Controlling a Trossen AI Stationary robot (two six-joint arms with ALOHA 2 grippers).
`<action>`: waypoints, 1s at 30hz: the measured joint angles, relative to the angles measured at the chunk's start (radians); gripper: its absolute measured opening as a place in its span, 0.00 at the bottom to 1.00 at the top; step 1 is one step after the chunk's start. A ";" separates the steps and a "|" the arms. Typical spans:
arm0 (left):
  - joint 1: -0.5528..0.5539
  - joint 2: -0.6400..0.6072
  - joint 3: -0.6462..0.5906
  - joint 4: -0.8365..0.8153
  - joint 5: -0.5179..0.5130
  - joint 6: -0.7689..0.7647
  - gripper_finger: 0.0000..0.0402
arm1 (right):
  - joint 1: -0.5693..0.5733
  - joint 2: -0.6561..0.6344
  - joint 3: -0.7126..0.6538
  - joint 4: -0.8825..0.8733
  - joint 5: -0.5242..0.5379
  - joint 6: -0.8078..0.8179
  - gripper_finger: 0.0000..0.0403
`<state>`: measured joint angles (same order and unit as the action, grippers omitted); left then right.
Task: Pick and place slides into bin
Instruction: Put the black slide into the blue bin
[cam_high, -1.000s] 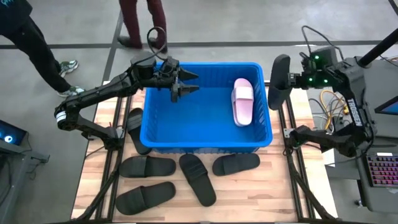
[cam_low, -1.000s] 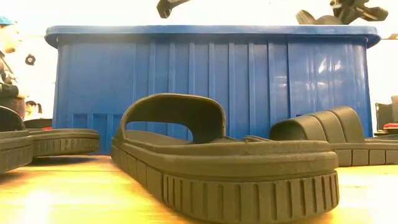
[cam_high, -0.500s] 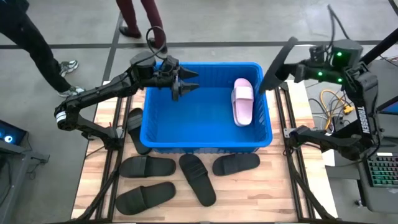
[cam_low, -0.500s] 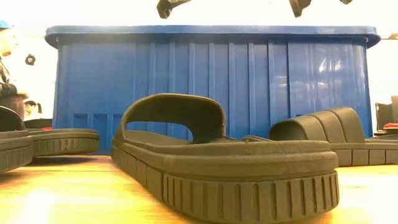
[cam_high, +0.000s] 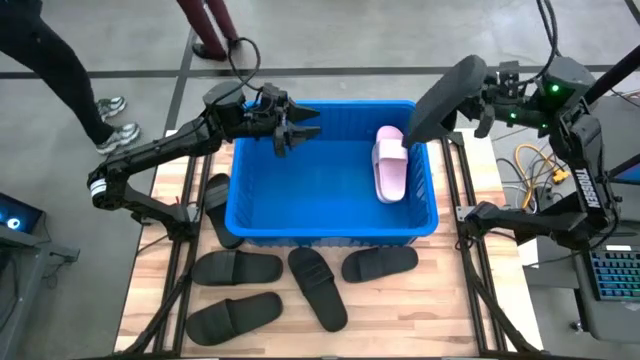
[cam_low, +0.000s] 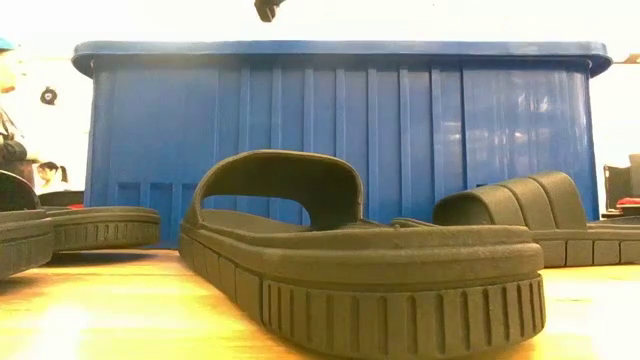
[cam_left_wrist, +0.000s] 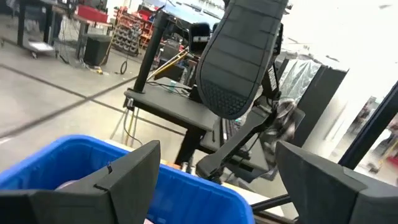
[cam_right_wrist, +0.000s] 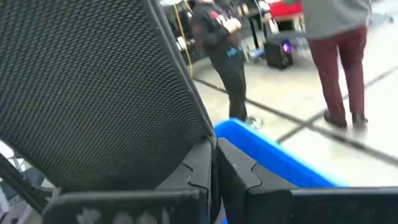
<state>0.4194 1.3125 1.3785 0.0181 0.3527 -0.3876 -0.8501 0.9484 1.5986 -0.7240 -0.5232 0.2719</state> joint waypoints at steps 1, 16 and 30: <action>0.000 0.000 0.000 0.000 0.000 -0.014 0.75 | 0.011 0.004 0.000 0.023 0.000 -0.007 0.02; 0.013 0.000 0.000 -0.021 0.057 -0.025 0.75 | 0.284 0.144 0.000 0.159 0.241 -0.356 0.02; 0.029 -0.016 0.000 -0.194 0.088 0.039 0.75 | 0.294 0.244 0.020 0.054 0.390 -0.468 0.02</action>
<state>0.4487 1.2967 1.3785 -0.1762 0.4407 -0.3491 -0.5564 1.1920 1.6186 -0.6698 -0.1335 -0.1962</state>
